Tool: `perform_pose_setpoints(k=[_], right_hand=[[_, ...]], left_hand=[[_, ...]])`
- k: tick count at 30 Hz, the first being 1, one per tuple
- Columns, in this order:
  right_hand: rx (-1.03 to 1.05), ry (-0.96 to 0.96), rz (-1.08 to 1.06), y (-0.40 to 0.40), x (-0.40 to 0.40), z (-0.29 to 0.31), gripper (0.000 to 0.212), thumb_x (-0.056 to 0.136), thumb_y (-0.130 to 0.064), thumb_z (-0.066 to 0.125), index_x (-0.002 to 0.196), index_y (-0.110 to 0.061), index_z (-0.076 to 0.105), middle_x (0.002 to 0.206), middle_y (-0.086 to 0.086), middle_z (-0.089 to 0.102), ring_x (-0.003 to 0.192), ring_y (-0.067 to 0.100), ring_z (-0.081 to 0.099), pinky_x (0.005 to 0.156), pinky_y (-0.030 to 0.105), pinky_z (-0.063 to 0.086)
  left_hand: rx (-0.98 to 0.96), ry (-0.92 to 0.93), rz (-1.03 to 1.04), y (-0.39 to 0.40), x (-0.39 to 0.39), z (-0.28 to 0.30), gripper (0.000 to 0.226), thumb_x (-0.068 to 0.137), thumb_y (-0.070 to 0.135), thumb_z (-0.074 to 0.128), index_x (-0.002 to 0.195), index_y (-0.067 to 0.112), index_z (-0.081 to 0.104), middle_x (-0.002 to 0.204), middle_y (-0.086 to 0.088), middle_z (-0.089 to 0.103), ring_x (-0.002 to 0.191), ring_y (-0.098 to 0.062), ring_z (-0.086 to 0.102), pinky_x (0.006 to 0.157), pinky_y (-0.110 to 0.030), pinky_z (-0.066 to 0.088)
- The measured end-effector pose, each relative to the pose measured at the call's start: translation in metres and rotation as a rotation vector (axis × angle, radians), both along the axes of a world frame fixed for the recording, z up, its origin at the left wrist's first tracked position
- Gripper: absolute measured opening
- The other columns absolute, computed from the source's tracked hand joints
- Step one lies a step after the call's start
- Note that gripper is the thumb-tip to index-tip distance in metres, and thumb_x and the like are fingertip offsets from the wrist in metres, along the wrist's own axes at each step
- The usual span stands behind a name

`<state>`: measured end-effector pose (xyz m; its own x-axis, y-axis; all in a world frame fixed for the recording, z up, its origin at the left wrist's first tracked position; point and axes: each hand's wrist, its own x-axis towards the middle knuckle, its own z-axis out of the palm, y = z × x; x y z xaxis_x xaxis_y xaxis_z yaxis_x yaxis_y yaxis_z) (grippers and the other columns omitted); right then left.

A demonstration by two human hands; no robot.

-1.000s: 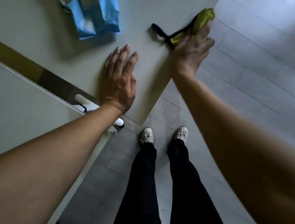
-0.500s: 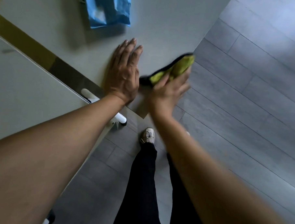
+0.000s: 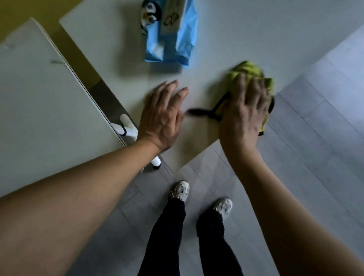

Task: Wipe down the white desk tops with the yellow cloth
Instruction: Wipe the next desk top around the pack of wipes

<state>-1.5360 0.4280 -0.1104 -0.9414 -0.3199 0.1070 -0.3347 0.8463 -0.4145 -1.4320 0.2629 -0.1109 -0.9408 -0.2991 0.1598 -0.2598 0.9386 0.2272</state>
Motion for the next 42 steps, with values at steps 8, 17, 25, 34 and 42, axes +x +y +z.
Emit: perform_pose_setpoints(k=[8,17,25,34,42], right_hand=[[-0.071,0.022,0.562,0.005,-0.047,-0.001,0.058,0.098,-0.021,0.052,0.155,-0.019,0.041,0.156,0.015,0.042,0.149,0.036,0.030,0.123,0.054,0.023],[-0.079,0.094,0.909,0.002,-0.076,0.002,0.054,0.098,-0.021,0.055,0.151,-0.013,0.048,0.151,0.018,0.048,0.144,0.039,0.039,0.117,0.058,0.032],[-0.028,0.177,1.008,-0.003,-0.084,0.003,0.053,0.095,-0.016,0.064,0.147,-0.019,0.054,0.141,0.016,0.056,0.129,0.037,0.048,0.101,0.051,0.040],[0.011,0.167,1.330,-0.007,-0.125,0.016,0.053,0.094,-0.010,0.063,0.146,-0.017,0.054,0.132,0.018,0.057,0.107,0.038,0.049,0.088,0.050,0.043],[0.118,0.067,1.646,-0.032,-0.159,0.036,0.063,0.088,-0.008,0.069,0.146,-0.020,0.047,0.126,0.017,0.054,0.100,0.039,0.049,0.085,0.053,0.046]], left_hand=[[0.082,0.021,0.287,0.002,-0.007,0.003,0.069,0.094,0.026,0.052,0.159,0.009,0.038,0.163,-0.021,0.034,0.147,-0.038,0.038,0.121,-0.045,0.031],[0.071,0.002,0.285,0.004,-0.004,0.002,0.059,0.095,0.019,0.052,0.151,0.005,0.048,0.157,-0.020,0.044,0.148,-0.036,0.037,0.127,-0.042,0.025],[0.054,-0.110,0.281,0.003,-0.005,0.007,0.058,0.100,0.024,0.047,0.155,0.004,0.044,0.160,-0.023,0.040,0.150,-0.040,0.036,0.128,-0.049,0.025],[0.167,-0.042,0.769,0.083,-0.009,0.015,0.044,0.100,0.014,0.048,0.142,0.005,0.059,0.151,-0.020,0.052,0.139,-0.039,0.050,0.114,-0.050,0.044],[0.382,-0.073,1.265,0.226,-0.076,0.026,0.070,0.102,0.026,0.052,0.165,0.011,0.025,0.172,-0.011,0.024,0.159,-0.029,0.021,0.127,-0.044,0.031]])
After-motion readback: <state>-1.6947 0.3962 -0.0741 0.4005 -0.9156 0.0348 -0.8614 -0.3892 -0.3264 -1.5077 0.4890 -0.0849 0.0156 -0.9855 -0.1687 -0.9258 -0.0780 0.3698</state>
